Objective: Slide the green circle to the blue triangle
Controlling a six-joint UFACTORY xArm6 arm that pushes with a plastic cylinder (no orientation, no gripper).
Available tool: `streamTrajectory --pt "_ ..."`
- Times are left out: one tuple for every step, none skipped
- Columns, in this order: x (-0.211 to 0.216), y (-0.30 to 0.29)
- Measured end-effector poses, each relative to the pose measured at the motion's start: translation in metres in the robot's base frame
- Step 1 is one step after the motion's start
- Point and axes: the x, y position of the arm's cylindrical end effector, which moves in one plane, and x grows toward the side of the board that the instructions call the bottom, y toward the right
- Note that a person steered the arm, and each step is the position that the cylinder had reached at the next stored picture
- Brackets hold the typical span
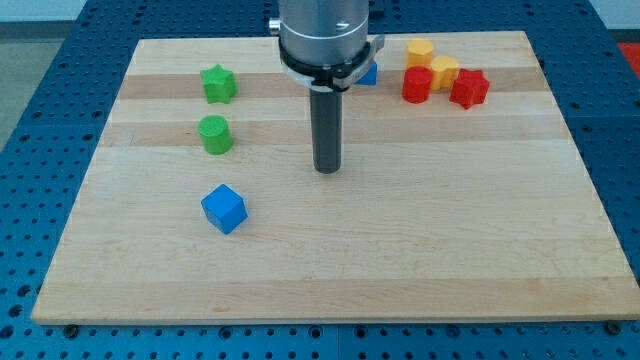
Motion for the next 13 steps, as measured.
streamTrajectory --pt "-0.006 -0.041" --pt "-0.02 -0.085" --pt "-0.035 -0.111" --pt "-0.035 -0.118" --pt "-0.031 -0.118" --pt "-0.019 -0.191" --pt "-0.025 -0.243" --pt "-0.048 -0.191" --pt "-0.051 -0.111" --pt "-0.073 -0.014" --pt "-0.122 -0.013" --pt "-0.133 -0.026" --pt "-0.139 0.001"
